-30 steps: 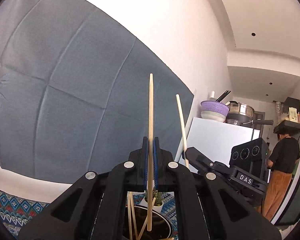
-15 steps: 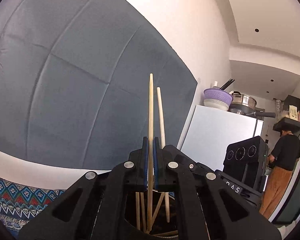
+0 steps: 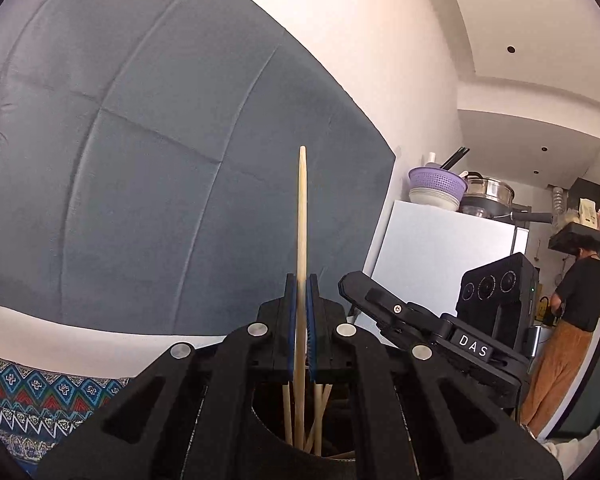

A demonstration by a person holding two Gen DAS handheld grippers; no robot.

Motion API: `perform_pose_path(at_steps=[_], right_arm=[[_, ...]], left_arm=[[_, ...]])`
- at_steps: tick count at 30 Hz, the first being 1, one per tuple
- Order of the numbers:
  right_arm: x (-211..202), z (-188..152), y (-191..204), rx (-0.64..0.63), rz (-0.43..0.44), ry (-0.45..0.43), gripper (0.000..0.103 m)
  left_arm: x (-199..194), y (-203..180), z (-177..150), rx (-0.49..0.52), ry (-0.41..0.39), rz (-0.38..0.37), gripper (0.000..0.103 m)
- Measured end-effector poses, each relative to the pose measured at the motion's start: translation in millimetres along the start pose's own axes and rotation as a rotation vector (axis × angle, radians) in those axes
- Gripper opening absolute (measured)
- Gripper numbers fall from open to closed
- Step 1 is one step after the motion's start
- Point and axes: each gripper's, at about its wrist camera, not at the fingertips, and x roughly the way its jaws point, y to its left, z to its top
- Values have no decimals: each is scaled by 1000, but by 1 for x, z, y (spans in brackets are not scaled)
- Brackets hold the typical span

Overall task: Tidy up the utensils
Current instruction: 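Lower both sticks into the black holder and open both grippers, then move both grippers back down toward the remaining sticks on the cloth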

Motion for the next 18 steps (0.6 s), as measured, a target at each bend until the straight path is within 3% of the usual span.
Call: perform_pose_path(at_steps=[3, 6, 9, 11, 14, 16, 18], right_arm=[[-2, 3, -2, 2, -14, -12, 9], [-10, 10, -8, 38, -26, -44, 9], [-19, 18, -13, 59, -51, -73, 30], [-25, 22, -15, 60, -72, -97, 48], [-32, 27, -17, 66, -87, -120, 60], [-35, 30, -18, 71, -95, -123, 70], [-38, 32, -18, 73, -107, -128, 81]], left_arm=[[-1, 4, 1, -8, -2, 15, 8], [-4, 8, 4, -18, -7, 29, 19], [-8, 11, 8, -22, -9, 46, 43], [-9, 10, 12, -12, -12, 67, 66], [-11, 5, 16, 23, -7, 122, 87], [-11, 3, 19, 34, 6, 147, 96], [-11, 1, 21, 36, 10, 168, 97]])
